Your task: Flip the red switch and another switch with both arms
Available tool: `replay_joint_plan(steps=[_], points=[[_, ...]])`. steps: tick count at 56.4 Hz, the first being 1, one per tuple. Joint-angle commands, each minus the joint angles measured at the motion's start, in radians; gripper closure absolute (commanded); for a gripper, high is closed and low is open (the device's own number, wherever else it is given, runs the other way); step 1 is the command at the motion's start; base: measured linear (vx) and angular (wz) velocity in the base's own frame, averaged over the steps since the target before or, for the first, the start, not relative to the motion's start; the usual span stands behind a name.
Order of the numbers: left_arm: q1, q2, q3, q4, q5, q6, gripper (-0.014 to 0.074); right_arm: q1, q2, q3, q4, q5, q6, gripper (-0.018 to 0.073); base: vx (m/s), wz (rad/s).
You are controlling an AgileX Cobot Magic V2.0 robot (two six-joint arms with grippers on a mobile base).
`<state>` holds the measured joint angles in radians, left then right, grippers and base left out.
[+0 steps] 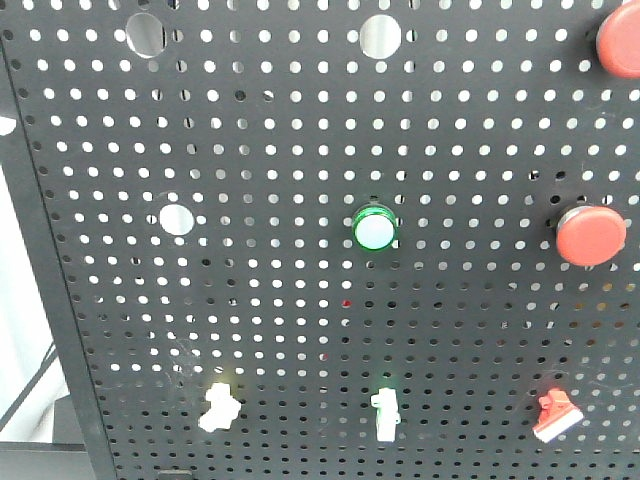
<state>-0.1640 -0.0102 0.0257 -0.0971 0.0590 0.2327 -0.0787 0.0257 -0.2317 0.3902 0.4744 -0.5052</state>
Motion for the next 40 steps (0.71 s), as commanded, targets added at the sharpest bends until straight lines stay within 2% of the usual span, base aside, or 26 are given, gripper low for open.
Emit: replay_joint_plan(steps=[1, 2, 6, 11, 18, 40], points=[[0.002, -0.02, 0.021, -0.002, -0.078, -0.007, 0.0594, -0.006, 0.014, 0.026, -0.327, -0.164, 0.452, 0.0566, 0.0, 0.0], [0.002, -0.02, 0.021, -0.002, -0.078, -0.007, 0.0594, -0.006, 0.014, 0.039, -0.39, -0.184, 0.505, 0.0566, 0.0, 0.0], [0.002, -0.02, 0.021, -0.002, -0.078, -0.007, 0.0594, -0.006, 0.014, 0.112, -0.522, -0.284, 0.673, 0.0566, 0.0, 0.0], [0.002, -0.02, 0.021, -0.002, -0.078, -0.007, 0.0594, -0.006, -0.003, 0.2, -0.579, -0.391, 0.761, 0.0566, 0.0, 0.0], [0.002, -0.019, 0.021, -0.002, -0.078, -0.007, 0.0594, -0.006, -0.053, 0.27, -0.577, -0.442, 0.775, 0.0566, 0.0, 0.0], [0.002, -0.018, 0.021, -0.002, -0.078, -0.007, 0.0594, -0.003, -0.05, 0.268, -0.554, -0.416, 0.775, 0.0566, 0.0, 0.0]])
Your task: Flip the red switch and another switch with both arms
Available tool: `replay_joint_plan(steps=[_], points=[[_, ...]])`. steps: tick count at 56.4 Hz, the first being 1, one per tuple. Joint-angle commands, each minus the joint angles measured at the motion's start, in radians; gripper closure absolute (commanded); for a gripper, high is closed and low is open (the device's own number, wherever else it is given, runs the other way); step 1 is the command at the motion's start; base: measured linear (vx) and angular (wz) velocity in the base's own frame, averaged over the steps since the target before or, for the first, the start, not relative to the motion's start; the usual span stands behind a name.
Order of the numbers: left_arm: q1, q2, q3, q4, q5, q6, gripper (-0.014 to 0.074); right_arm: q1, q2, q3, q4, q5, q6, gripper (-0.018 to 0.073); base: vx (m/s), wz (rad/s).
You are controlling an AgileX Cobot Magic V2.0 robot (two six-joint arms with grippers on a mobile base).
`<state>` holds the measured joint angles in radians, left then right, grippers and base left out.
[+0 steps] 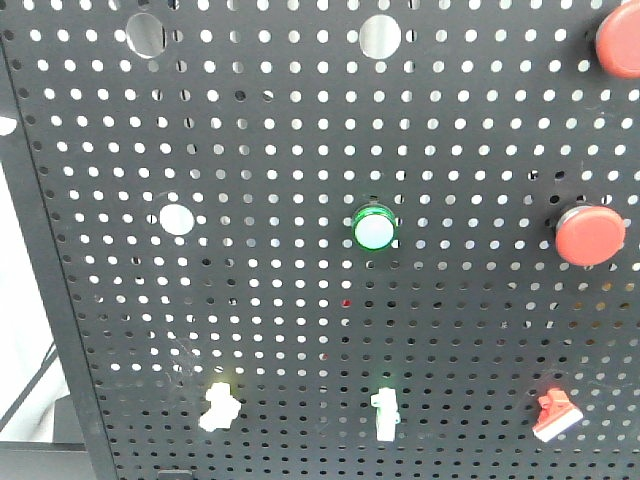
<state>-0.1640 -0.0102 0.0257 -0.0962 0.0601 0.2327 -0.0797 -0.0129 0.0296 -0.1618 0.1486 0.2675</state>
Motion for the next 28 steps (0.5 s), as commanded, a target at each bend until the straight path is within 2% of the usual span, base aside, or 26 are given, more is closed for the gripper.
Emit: replay_joint_plan(steps=[1, 28], points=[[0.002, -0.018, 0.021, -0.003, -0.08, -0.007, 0.0594, -0.002, -0.011, 0.007, -0.002, -0.09, 0.002, 0.0566, 0.0, 0.0], [0.002, -0.018, 0.021, -0.003, -0.08, -0.007, 0.0594, -0.002, -0.011, 0.007, -0.002, -0.09, 0.002, 0.0566, 0.0, 0.0]])
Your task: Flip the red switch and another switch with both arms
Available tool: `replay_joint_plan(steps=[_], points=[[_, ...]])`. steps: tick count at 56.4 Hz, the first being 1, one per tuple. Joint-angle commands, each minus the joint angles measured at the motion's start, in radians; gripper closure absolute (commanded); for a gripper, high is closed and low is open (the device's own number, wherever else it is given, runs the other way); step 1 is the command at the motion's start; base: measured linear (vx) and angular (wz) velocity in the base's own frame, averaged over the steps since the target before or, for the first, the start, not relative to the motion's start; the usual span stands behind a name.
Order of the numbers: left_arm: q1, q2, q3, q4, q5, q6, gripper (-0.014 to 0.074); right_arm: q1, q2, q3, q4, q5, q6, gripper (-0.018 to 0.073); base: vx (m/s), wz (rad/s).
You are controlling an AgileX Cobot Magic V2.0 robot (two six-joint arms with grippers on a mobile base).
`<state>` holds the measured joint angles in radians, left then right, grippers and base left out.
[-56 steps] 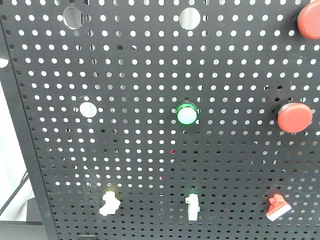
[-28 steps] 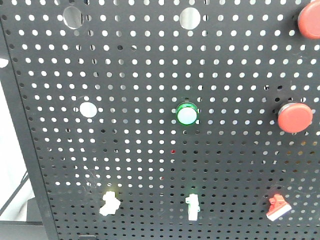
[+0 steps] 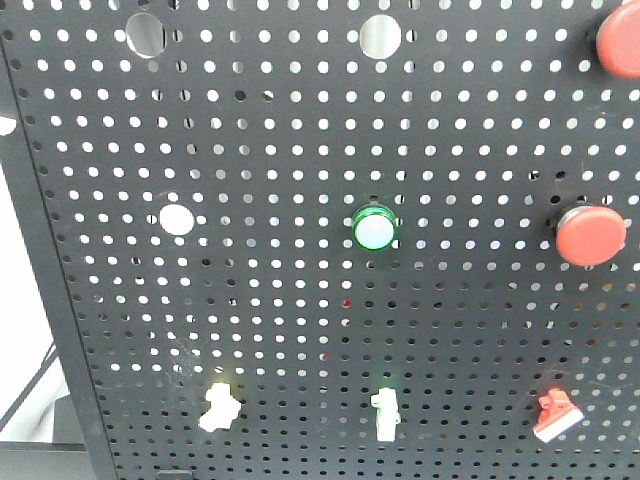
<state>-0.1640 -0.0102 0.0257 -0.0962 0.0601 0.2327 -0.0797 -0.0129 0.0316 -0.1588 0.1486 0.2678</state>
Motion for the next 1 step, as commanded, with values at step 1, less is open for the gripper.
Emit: replay_joint_plan(steps=[1], points=[[0.002, -0.018, 0.021, -0.003, -0.08, -0.007, 0.0594, -0.002, -0.011, 0.005, -0.005, -0.09, 0.002, 0.0566, 0.0, 0.0]])
